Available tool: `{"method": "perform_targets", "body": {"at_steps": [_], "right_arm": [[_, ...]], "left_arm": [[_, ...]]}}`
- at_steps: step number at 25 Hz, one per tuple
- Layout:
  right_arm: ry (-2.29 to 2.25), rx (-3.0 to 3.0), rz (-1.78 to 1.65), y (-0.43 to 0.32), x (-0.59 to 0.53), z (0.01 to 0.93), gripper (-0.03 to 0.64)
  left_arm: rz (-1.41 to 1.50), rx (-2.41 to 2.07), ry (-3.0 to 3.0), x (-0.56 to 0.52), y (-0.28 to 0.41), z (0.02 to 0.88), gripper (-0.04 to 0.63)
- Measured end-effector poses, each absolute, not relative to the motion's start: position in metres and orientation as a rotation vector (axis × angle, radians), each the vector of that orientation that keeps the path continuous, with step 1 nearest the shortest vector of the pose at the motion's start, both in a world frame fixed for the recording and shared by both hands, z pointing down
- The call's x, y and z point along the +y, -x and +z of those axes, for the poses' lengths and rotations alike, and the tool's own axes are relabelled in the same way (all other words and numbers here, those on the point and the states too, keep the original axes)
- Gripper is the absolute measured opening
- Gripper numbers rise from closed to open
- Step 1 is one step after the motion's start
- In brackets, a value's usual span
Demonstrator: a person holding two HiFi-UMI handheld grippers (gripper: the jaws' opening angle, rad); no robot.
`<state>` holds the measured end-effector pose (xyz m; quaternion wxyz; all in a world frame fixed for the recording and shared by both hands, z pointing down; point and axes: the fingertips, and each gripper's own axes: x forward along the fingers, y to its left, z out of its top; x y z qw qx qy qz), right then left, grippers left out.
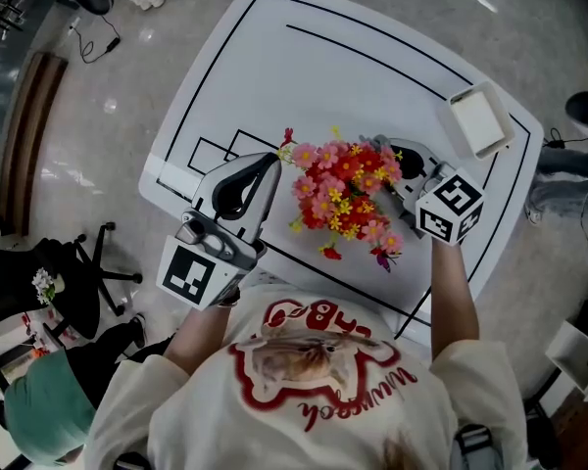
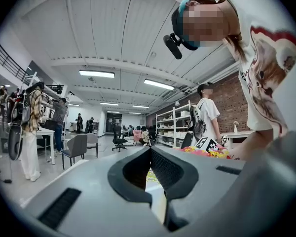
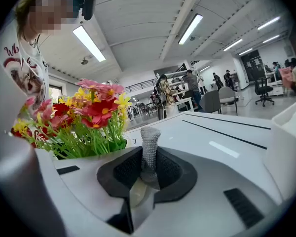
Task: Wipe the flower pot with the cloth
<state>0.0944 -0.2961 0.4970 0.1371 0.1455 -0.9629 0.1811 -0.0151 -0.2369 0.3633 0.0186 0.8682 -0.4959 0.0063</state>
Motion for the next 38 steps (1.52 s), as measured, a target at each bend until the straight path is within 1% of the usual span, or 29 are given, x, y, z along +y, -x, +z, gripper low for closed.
{"method": "perform_targets", "body": {"at_steps": [14,38], "right_arm": [[-0.53,-2.781,0.581,-0.103,-0.295,0.502,0.058],[-0.742,-2.769,0.53,-0.126,-0.278,0.502,0.058]], "left_arm": [[0.027,-1.497,-2.733,-0.229,0.013,0.361,0.003],[-0.001,-1.335,-2.831,-0.226,0.012,0.351,0.004]]}}
